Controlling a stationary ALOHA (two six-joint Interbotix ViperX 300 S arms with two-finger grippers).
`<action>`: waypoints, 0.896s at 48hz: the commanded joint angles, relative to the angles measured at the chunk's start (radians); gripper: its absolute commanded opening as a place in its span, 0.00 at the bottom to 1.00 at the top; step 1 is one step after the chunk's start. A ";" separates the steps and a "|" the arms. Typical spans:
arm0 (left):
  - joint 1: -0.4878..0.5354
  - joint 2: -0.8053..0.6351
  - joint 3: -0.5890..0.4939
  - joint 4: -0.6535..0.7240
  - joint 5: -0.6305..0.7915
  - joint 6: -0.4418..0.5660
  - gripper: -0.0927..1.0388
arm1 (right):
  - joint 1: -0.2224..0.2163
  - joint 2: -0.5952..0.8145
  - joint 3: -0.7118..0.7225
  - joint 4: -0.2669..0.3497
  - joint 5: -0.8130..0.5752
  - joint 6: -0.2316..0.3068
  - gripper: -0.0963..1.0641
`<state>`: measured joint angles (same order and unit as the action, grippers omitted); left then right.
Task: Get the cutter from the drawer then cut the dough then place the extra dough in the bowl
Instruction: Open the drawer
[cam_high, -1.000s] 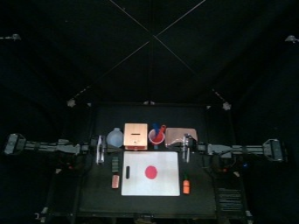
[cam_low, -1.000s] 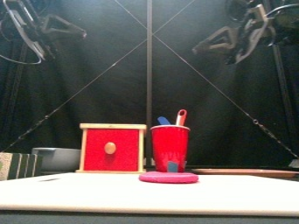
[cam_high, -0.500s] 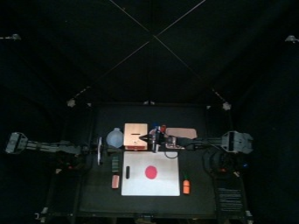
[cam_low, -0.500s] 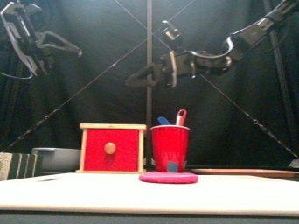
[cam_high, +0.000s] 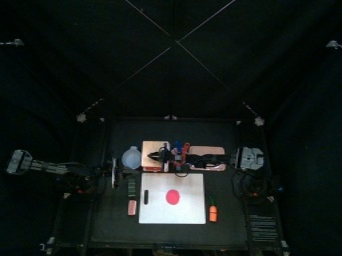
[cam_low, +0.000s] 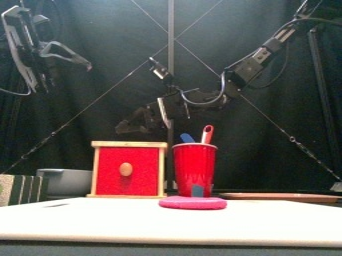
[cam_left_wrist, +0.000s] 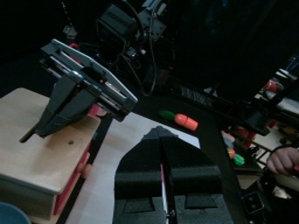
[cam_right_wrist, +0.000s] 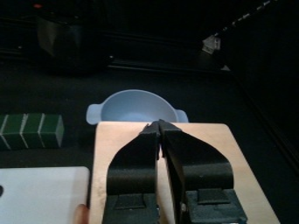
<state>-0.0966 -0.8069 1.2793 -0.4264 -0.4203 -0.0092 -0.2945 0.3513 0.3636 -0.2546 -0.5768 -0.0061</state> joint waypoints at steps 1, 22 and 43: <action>-0.009 0.006 -0.008 -0.035 -0.011 -0.002 0.07 | -0.023 -0.011 -0.025 0.003 0.005 0.006 0.10; -0.035 0.092 -0.012 -0.190 -0.176 -0.081 0.10 | -0.017 0.014 -0.031 0.005 0.144 0.009 0.10; -0.078 0.301 -0.081 -0.252 -0.176 -0.466 0.59 | -0.006 0.014 -0.031 0.000 0.173 0.006 0.10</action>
<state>-0.1718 -0.5384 1.2395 -0.6688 -0.5890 -0.4326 -0.3037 0.3789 0.3467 -0.2531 -0.4096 0.0031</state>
